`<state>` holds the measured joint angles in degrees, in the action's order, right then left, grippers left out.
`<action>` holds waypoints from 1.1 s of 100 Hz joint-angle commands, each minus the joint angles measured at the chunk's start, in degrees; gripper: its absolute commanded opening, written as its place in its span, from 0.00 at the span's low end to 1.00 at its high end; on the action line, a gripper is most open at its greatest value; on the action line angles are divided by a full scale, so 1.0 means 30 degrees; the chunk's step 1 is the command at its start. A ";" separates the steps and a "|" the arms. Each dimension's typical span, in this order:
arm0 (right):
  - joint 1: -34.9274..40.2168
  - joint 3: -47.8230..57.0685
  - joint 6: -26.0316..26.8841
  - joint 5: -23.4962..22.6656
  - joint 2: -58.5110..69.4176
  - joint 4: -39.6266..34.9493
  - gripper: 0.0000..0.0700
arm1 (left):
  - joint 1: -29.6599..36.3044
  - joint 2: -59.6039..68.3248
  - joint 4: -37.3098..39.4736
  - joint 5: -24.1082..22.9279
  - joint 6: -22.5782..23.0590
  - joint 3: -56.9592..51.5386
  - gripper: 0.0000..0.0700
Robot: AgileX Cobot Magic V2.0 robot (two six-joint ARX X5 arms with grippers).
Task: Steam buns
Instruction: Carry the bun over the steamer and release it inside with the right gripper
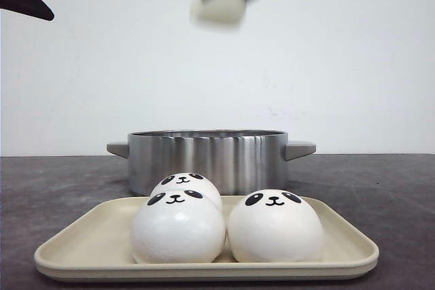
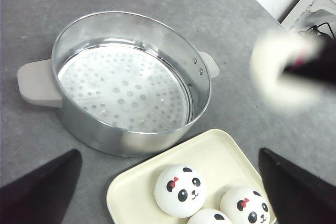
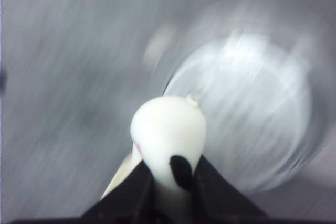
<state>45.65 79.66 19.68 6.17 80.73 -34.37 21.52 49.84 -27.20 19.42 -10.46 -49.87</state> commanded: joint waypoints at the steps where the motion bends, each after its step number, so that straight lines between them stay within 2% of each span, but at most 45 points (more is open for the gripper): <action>1: -0.0233 0.1202 -0.1953 0.0911 0.0911 0.0699 0.00 | 0.0087 0.0109 0.0189 -0.0029 0.0109 -0.0219 1.00; 9: -0.0896 0.2441 -0.2769 0.0933 0.1800 0.1384 0.00 | 0.0087 0.0109 0.0182 -0.0029 0.0095 -0.0219 1.00; 19: -0.1887 0.3483 -0.2900 0.0889 0.3410 0.1443 0.00 | 0.0087 0.0109 0.0189 -0.0029 0.0087 -0.0219 1.00; 41: -0.3570 0.3636 -0.3213 0.0721 0.7315 0.2492 0.00 | 0.0087 0.0109 0.0175 -0.0022 -0.0328 -0.0219 1.00; 68: -0.4313 0.3636 -0.3228 0.0736 1.1293 0.3723 0.00 | 0.0102 0.0109 -0.0109 -0.0022 -0.0393 -0.0219 1.00; 93: -0.4510 0.3636 -0.3198 0.0007 1.2313 0.4590 0.01 | 0.0102 0.0109 -0.0189 -0.0022 -0.0386 -0.0219 1.00; 100: -0.4532 0.3636 -0.3184 -0.0051 1.2458 0.4801 0.08 | 0.0102 0.0109 -0.0240 -0.0022 -0.0386 -0.0219 1.00; 110: -0.4561 0.3636 -0.3104 -0.0058 1.2524 0.4721 0.34 | 0.0102 0.0109 -0.0495 -0.0029 -0.0386 -0.0219 1.00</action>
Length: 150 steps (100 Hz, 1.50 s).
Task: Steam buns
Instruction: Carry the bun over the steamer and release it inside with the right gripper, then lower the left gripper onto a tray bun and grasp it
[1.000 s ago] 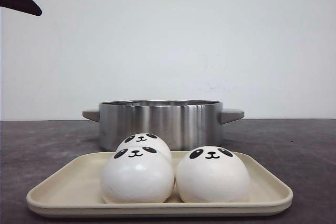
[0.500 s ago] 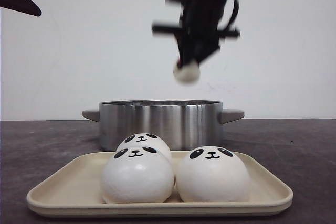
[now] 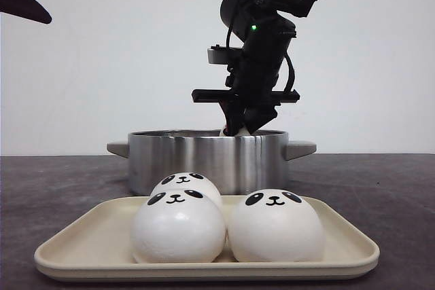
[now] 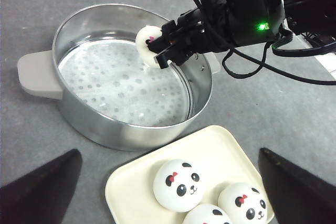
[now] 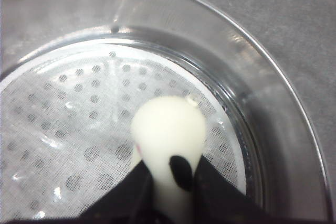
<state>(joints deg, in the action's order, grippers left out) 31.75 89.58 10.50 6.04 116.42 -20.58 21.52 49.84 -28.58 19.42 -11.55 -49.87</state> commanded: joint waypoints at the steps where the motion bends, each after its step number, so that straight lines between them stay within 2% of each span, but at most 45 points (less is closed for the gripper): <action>1: 0.0066 0.0328 -0.0029 -0.0015 0.0627 0.0095 0.37 | 0.0102 0.0109 -0.0066 -0.0029 -0.0022 -0.0219 1.00; 6: -0.0015 0.0328 -0.0007 -0.0007 0.0634 -0.0044 0.47 | 0.0102 0.0117 -0.0153 -0.0029 -0.0022 -0.0219 1.00; 10: -0.0029 0.0328 0.0007 0.0007 0.0634 -0.0153 0.50 | 0.0102 0.0117 -0.0189 -0.0022 -0.0029 -0.0219 1.00; 27: -0.0117 0.0328 0.0066 0.0080 0.0634 -0.0175 0.50 | 0.0102 0.0117 -0.0204 -0.0022 -0.0029 -0.0219 1.00; 53: -0.0568 0.0328 0.1435 0.0073 0.0634 -0.0226 0.51 | 0.0102 0.0117 -0.0211 -0.0022 -0.0029 -0.0219 1.00; 78: -0.0663 0.0474 0.1501 0.0015 -0.0219 -0.0248 0.51 | 0.0102 0.0117 -0.0670 -0.0022 -0.0029 -0.0219 1.00; 83: -0.0656 0.0474 0.1494 0.0015 -0.0918 -0.0328 0.46 | 0.0109 0.0153 -0.0954 -0.0022 -0.0029 -0.0219 1.00; 87: -0.0612 0.0474 0.1472 0.0015 -0.1588 -0.0474 0.33 | 0.0131 0.0211 -0.1166 -0.0015 -0.0036 -0.0219 1.00; 95: -0.0437 0.0474 0.1246 0.0000 -0.3220 -0.0962 0.01 | 0.0386 0.0423 -0.1326 0.0051 -0.0226 -0.0219 1.00; 96: -0.0401 0.0474 0.1217 -0.0015 -0.3461 -0.1064 0.00 | 0.0437 0.0466 -0.1319 0.0051 -0.0277 -0.0219 1.00; 107: 0.0073 0.0474 0.0634 0.0015 -0.6360 -0.2455 0.00 | 0.1260 0.1100 -0.1129 -0.0007 -0.0634 -0.0219 1.00; 116: 0.0758 0.0474 -0.0058 0.0029 -0.8918 -0.3679 0.00 | 0.2426 0.1960 -0.1005 -0.0685 -0.1158 -0.0219 1.00; 137: 0.2616 0.0474 -0.0117 0.0080 -1.4630 -0.5778 0.00 | 0.5625 0.4881 0.0437 -0.3628 -0.2208 -0.0219 1.00; 150: 0.3818 0.0474 0.0007 0.0342 -1.7405 -0.5697 0.00 | 0.6674 0.7074 0.2004 -0.4714 -0.3781 -0.0240 1.00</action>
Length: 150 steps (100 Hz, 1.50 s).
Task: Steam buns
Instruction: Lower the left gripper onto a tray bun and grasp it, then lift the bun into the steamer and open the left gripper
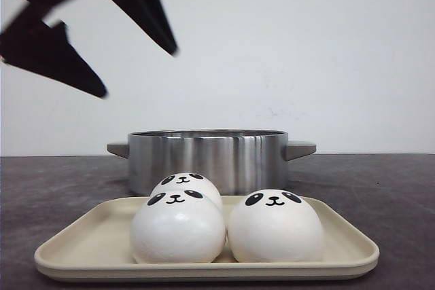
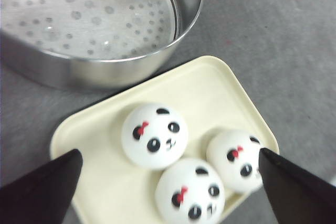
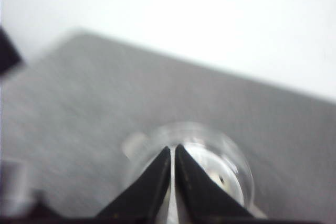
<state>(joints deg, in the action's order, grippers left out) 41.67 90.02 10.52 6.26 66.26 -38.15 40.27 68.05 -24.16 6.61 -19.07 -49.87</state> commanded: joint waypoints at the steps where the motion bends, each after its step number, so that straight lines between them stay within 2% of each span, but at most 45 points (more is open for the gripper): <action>1: 0.0605 0.0328 0.0000 0.0364 -0.0867 0.0175 0.00 | 0.0474 0.1180 0.0612 -0.0503 -0.1406 -0.0255 1.00; 14: 0.1443 0.0328 0.0000 0.1851 -0.2754 0.0066 0.00 | 0.0729 0.3519 0.1078 -0.0867 -0.2812 -0.0444 1.00; 24: 0.1566 0.0328 0.0007 0.2958 -0.3796 -0.0488 0.00 | 0.0911 0.5275 0.1020 -0.0867 -0.3271 -0.0758 0.90; 30: 0.1574 0.0328 0.0007 0.3519 -0.4269 -0.0882 0.00 | 0.0984 0.6237 0.1005 -0.0874 -0.3344 -0.1049 0.89; 54: 0.1574 0.0321 0.0393 0.4444 -0.5195 -0.2397 0.00 | 0.0991 0.8801 0.0925 -0.1202 -0.3541 -0.2572 0.89; 71: 0.1566 0.0321 0.0765 0.4503 -0.5289 -0.3133 0.00 | 0.0991 0.9537 0.0670 -0.1275 -0.3912 -0.2790 0.87; 75: 0.1566 0.0321 0.0860 0.4510 -0.5289 -0.3300 0.00 | 0.0991 0.9646 0.0393 -0.1282 -0.4153 -0.2790 0.81; 81: 0.1566 0.0321 0.0860 0.4510 -0.5289 -0.3461 0.00 | 0.0991 0.9821 0.0051 -0.1282 -0.4248 -0.2790 0.65; 85: 0.1566 0.0321 0.0860 0.4510 -0.5289 -0.3519 0.00 | 0.0991 0.9865 -0.0117 -0.1282 -0.4240 -0.2790 0.50; 94: 0.1566 0.0321 0.0860 0.4503 -0.5282 -0.3534 0.00 | 0.0991 0.9879 -0.0197 -0.1268 -0.4240 -0.2790 0.06; 96: 0.1566 0.0321 0.0860 0.4503 -0.5282 -0.3534 0.00 | 0.0991 0.9879 -0.0182 -0.1253 -0.4240 -0.2790 0.00; 115: 0.1566 0.0321 0.0852 0.4510 -0.5268 -0.3716 0.00 | 0.1071 0.9435 -0.0714 -0.1137 -0.4211 -0.3228 0.00; 130: 0.1566 0.0313 0.0852 0.4510 -0.5268 -0.3978 0.00 | 0.1610 0.7460 -0.0437 -0.1071 -0.3512 -0.3738 0.00; 150: 0.1566 0.0313 0.0852 0.4503 -0.5268 -0.3993 0.00 | 0.1661 0.5297 -0.0095 -0.1814 -0.3082 -0.5617 0.00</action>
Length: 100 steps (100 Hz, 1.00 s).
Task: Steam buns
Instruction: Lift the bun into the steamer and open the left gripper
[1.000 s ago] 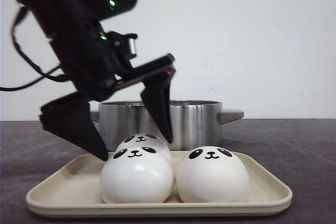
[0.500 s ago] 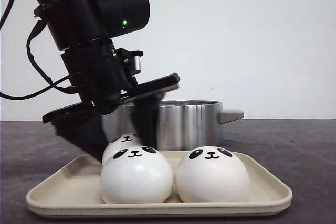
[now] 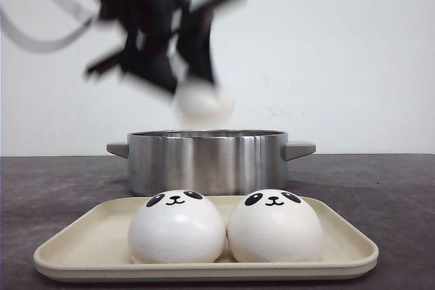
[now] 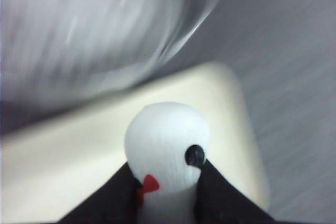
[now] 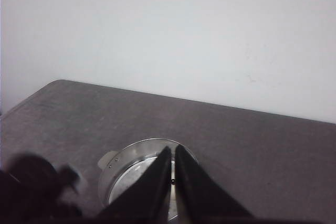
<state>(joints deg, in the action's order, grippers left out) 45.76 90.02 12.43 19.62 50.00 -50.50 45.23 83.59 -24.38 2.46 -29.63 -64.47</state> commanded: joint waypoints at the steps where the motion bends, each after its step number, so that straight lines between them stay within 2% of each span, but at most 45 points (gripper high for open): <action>1: 0.0204 0.0313 0.0226 0.0051 0.0153 0.0124 0.00 | -0.0015 0.0087 -0.0022 -0.0474 0.0517 -0.0896 0.00; 21: 0.0204 0.0313 0.0219 0.0051 0.0168 0.0117 0.00 | -0.1377 0.0787 -0.0146 -0.1071 0.2033 -0.4153 0.00; 43: 0.0204 0.0313 0.0182 0.0051 0.0576 0.0095 0.00 | -0.3213 0.3075 -0.0073 -0.1406 0.2623 -0.6499 0.00; 55: 0.0204 0.0313 0.0131 0.0044 0.0874 0.0073 0.00 | -0.3978 0.4758 0.0138 -0.1450 0.2871 -0.7074 0.00; 71: 0.0204 0.0313 0.0131 0.0044 0.1217 -0.0029 0.00 | -0.4677 0.6943 0.0437 -0.1472 0.4095 -0.7184 0.00; 90: 0.0204 0.0313 0.0131 0.0051 0.1443 -0.0211 0.00 | -0.5122 0.9136 0.1887 -0.1494 0.4233 -0.7191 0.00; 100: 0.0204 0.0313 0.0138 0.0051 0.1501 -0.0270 0.00 | -0.5246 0.9865 0.2783 -0.1494 0.4226 -0.7191 0.08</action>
<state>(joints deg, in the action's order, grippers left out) 45.76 90.02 12.43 19.59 53.89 -51.66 29.39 111.35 -17.72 -1.67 -17.69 -84.58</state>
